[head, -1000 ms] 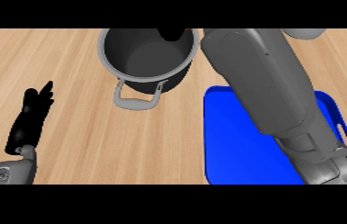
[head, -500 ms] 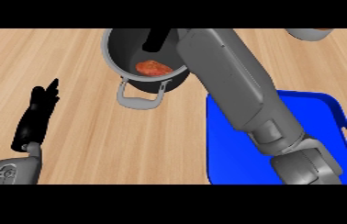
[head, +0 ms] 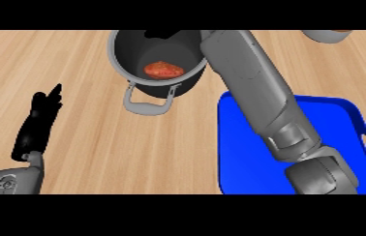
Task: Pick the sweet potato from the tray and place it in the pot
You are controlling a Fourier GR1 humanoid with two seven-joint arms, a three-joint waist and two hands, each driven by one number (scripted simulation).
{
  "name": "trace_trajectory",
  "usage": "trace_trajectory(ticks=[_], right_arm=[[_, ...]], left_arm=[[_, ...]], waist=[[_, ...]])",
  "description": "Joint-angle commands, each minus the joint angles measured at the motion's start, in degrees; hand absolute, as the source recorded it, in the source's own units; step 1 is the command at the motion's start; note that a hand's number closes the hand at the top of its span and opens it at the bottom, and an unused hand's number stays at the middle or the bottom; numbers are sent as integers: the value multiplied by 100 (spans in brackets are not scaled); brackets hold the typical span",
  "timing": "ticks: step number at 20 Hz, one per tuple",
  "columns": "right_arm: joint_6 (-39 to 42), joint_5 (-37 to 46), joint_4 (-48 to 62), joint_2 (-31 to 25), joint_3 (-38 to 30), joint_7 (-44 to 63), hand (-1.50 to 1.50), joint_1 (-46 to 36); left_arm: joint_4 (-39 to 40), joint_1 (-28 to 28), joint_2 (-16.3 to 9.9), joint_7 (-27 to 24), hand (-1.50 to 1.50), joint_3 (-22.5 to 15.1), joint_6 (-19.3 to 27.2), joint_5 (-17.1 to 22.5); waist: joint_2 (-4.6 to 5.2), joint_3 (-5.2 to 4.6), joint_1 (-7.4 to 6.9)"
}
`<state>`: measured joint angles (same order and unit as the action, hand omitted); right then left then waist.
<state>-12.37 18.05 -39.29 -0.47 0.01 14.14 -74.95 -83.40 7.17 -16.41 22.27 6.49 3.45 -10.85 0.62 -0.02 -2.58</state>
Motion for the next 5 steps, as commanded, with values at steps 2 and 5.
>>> trace_trajectory(ticks=[2, 5], right_arm=[[-811, -318, 224, -11, -559, -558, -150, 80], [-760, -489, 201, -257, -788, -949, -150, 301]], left_arm=[[23, -158, 25, -126, 0, 17, 111, -120], [-292, -66, 64, 338, 0, -40, 35, -63]], waist=[[-9, 1, 89], [-30, 5, 127]])
